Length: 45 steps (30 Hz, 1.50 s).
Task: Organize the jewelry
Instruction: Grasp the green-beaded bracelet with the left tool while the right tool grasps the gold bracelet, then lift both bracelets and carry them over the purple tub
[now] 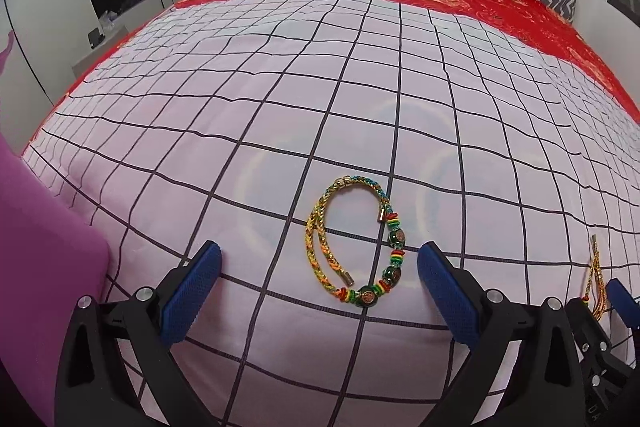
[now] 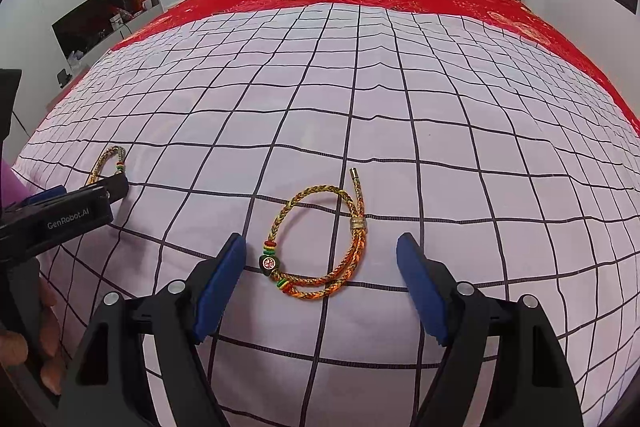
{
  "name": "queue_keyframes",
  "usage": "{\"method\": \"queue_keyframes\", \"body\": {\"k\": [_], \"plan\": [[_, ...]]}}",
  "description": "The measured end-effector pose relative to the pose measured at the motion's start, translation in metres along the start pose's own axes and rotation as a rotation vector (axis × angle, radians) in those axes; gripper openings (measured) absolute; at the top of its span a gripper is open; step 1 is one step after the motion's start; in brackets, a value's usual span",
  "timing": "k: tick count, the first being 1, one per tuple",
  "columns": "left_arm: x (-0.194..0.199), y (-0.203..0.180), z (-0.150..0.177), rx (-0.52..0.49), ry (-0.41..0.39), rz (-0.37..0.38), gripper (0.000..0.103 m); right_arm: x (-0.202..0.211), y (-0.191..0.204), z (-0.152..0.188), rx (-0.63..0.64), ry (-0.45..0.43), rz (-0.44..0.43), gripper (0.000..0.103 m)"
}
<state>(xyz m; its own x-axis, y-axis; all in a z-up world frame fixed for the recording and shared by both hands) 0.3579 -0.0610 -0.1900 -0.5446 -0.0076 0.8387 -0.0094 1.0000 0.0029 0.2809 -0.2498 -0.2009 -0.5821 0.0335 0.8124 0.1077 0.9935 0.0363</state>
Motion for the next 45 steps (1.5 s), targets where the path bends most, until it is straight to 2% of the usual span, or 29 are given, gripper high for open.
{"method": "queue_keyframes", "body": {"k": [5, 7, 9, 15, 17, 19, 21, 23, 24, 25, 26, 29, 35, 45], "plan": [[-0.004, -0.003, -0.001, 0.002, -0.003, -0.007, 0.098, -0.002, 0.001, 0.000, 0.015, 0.004, 0.006, 0.073], [-0.005, -0.004, -0.001, 0.003, -0.007, -0.011, 0.098, -0.003, 0.002, 0.000, 0.024, 0.008, 0.002, 0.068], [-0.005, -0.004, 0.000, 0.009, -0.002, -0.014, 0.097, -0.003, 0.005, 0.000, 0.045, 0.011, 0.005, 0.058], [-0.004, -0.006, 0.002, 0.018, 0.009, -0.003, 0.088, -0.003, 0.011, 0.000, 0.077, 0.016, 0.008, 0.039], [-0.001, -0.010, 0.004, 0.015, 0.004, -0.005, 0.081, -0.004, 0.012, 0.000, 0.082, 0.018, 0.009, 0.036], [0.002, -0.016, 0.007, 0.001, -0.006, 0.000, 0.067, -0.004, 0.015, 0.000, 0.094, 0.016, 0.013, 0.032], [0.006, -0.020, 0.009, -0.011, -0.016, 0.008, 0.056, -0.003, 0.016, 0.001, 0.104, 0.015, 0.020, 0.023], [0.010, -0.024, 0.012, -0.020, -0.020, 0.019, 0.038, -0.002, 0.017, 0.002, 0.113, 0.018, 0.024, 0.012], [0.012, -0.026, 0.013, -0.025, -0.018, 0.024, 0.032, -0.002, 0.016, 0.002, 0.115, 0.019, 0.028, 0.010], [0.013, -0.027, 0.014, -0.032, -0.018, 0.027, 0.016, -0.001, 0.017, 0.003, 0.115, 0.016, 0.029, 0.010], [0.014, -0.029, 0.016, -0.045, -0.016, 0.036, 0.010, -0.002, 0.016, 0.003, 0.115, 0.015, 0.028, 0.009], [0.019, -0.032, 0.022, -0.085, -0.029, 0.029, 0.011, 0.001, 0.015, 0.003, 0.098, 0.018, 0.017, 0.009], [0.034, -0.027, 0.035, -0.076, -0.003, 0.073, 0.010, 0.018, 0.011, 0.015, 0.030, 0.021, -0.041, 0.009], [0.079, -0.017, 0.093, -0.097, 0.043, 0.108, 0.010, 0.064, 0.021, 0.061, 0.018, 0.040, -0.063, 0.009]]}}
Point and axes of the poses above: each gripper's, at about its wrist camera, not at the fingertips, and x roughly against the way its jaws point, y to its left, z to its underside, the point moved 7 cm from there along -x, roughly the way its jaws point, and after that the axes turned 3 degrees about x, right-handed, at the moved point
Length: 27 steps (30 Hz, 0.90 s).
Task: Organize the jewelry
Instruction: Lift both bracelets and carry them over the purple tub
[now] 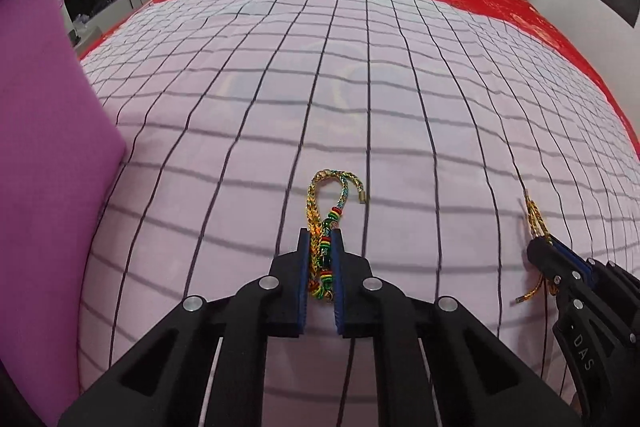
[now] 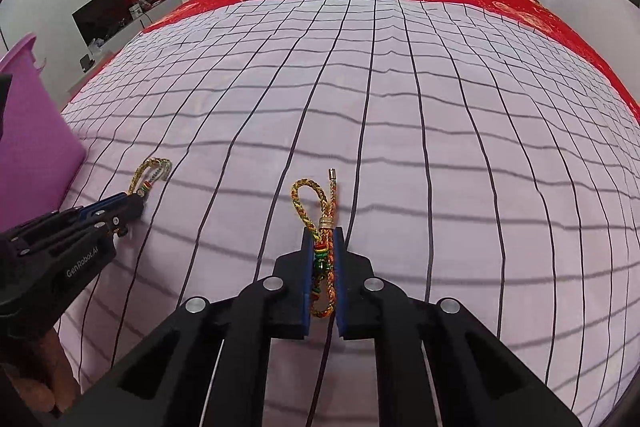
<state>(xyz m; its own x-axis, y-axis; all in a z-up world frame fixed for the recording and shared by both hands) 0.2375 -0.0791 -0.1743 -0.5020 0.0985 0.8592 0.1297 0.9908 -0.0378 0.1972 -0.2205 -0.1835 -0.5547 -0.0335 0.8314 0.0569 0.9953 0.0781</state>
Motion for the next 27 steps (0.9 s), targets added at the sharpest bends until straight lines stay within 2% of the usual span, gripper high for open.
{"method": "queue_keyframes", "body": {"k": [6, 12, 18, 27], "plan": [[0.026, -0.002, 0.033, -0.013, 0.017, 0.024, 0.010, 0.034, 0.006, 0.032, -0.009, 0.004, -0.009, 0.009], [0.068, -0.010, 0.065, -0.053, 0.001, 0.051, 0.010, 0.075, 0.011, 0.055, -0.010, -0.011, -0.032, 0.009], [0.115, -0.004, 0.068, -0.062, -0.058, 0.055, 0.010, 0.117, 0.026, 0.056, 0.005, -0.069, -0.060, 0.009], [0.183, 0.028, 0.053, 0.003, -0.166, 0.062, 0.010, 0.177, 0.063, 0.041, 0.063, -0.175, -0.094, 0.009]]}}
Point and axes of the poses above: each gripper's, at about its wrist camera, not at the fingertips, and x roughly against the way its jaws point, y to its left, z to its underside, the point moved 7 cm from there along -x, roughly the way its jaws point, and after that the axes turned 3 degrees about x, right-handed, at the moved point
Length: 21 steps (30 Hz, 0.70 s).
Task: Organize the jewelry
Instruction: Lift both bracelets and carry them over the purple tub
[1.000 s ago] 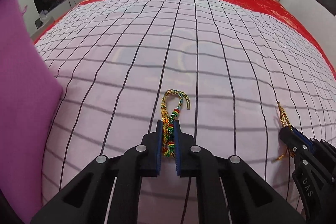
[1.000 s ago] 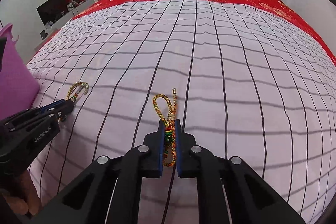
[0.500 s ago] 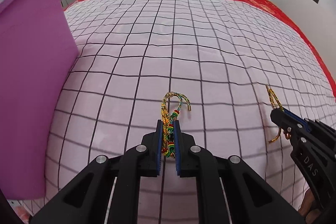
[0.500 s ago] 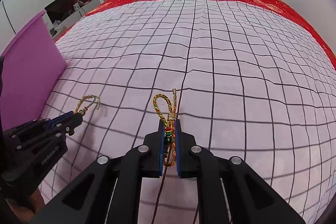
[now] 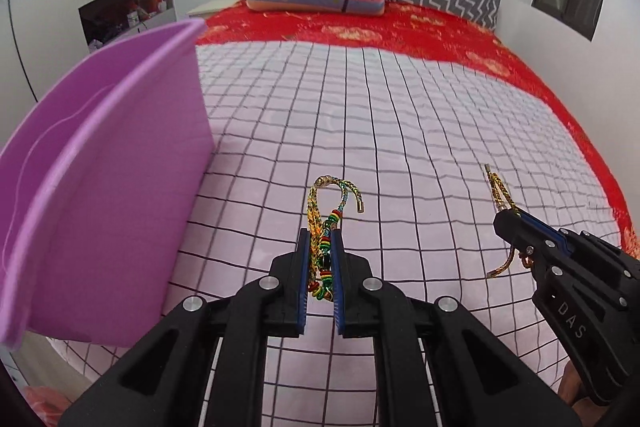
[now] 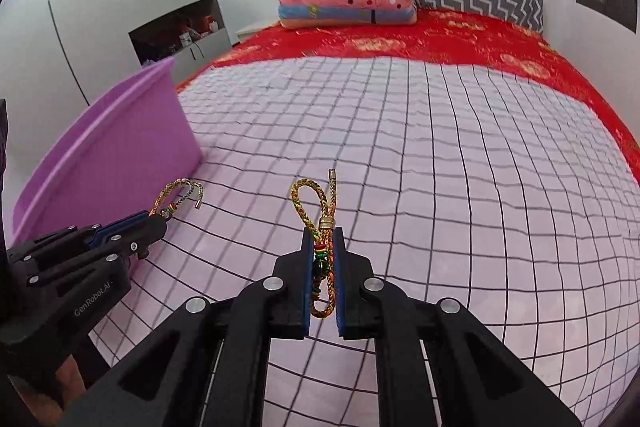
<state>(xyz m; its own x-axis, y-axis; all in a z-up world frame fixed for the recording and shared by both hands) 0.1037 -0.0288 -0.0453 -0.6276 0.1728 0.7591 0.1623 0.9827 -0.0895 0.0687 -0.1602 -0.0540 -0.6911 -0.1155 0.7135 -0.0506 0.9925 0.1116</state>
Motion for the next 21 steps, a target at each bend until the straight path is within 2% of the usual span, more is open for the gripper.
{"method": "queue_keyframes", "body": {"k": [8, 15, 21], "plan": [[0.049, 0.040, -0.028, 0.055, -0.087, -0.020, 0.010, 0.028, 0.051, -0.034, 0.065, -0.074, -0.054, 0.009], [0.081, 0.102, -0.051, 0.116, -0.145, -0.099, 0.010, 0.029, 0.114, -0.066, 0.131, -0.112, -0.133, 0.009], [0.095, 0.164, -0.060, 0.164, -0.154, -0.190, 0.010, 0.017, 0.179, -0.091, 0.187, -0.120, -0.219, 0.009]]}}
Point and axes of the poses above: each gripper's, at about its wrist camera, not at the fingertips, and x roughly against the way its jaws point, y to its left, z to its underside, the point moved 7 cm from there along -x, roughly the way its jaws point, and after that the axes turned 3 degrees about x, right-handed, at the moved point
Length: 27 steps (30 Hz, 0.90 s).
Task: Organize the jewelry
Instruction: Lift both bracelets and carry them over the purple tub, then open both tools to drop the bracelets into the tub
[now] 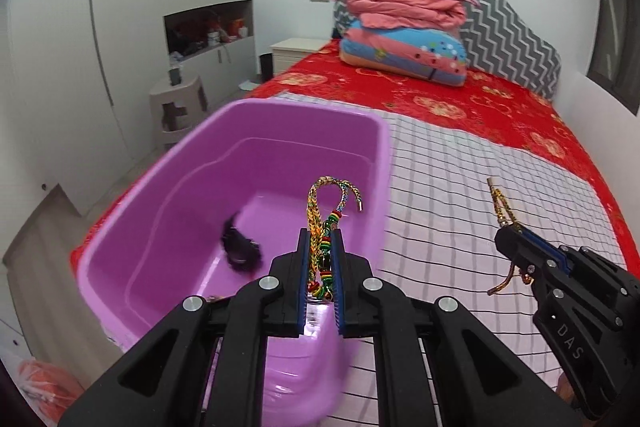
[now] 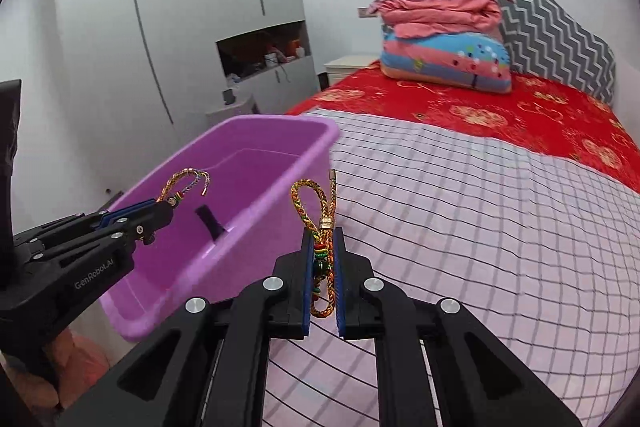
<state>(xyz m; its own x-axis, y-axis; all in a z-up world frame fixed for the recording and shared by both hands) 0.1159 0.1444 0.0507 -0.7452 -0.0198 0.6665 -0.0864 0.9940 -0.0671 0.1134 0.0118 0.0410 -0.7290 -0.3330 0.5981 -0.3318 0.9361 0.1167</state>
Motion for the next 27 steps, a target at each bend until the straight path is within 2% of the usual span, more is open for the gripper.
{"method": "queue_keyframes", "body": {"k": [8, 15, 24, 25, 26, 27], "plan": [[-0.023, 0.066, 0.004, 0.089, 0.058, -0.096, 0.010, -0.053, 0.057, -0.018, 0.060, 0.068, -0.095, 0.009], [-0.042, 0.087, 0.015, 0.132, 0.105, -0.116, 0.011, -0.090, 0.084, -0.024, 0.096, 0.128, -0.140, 0.009], [-0.061, 0.099, 0.018, 0.169, 0.150, -0.134, 0.014, -0.114, 0.092, -0.021, 0.117, 0.175, -0.129, 0.009], [-0.062, 0.101, 0.017, 0.171, 0.152, -0.139, 0.018, -0.116, 0.092, -0.022, 0.119, 0.179, -0.126, 0.009], [-0.062, 0.102, 0.018, 0.174, 0.153, -0.144, 0.031, -0.117, 0.092, -0.022, 0.120, 0.177, -0.125, 0.013], [-0.061, 0.103, 0.016, 0.177, 0.151, -0.149, 0.040, -0.117, 0.092, -0.024, 0.119, 0.174, -0.121, 0.028]]}}
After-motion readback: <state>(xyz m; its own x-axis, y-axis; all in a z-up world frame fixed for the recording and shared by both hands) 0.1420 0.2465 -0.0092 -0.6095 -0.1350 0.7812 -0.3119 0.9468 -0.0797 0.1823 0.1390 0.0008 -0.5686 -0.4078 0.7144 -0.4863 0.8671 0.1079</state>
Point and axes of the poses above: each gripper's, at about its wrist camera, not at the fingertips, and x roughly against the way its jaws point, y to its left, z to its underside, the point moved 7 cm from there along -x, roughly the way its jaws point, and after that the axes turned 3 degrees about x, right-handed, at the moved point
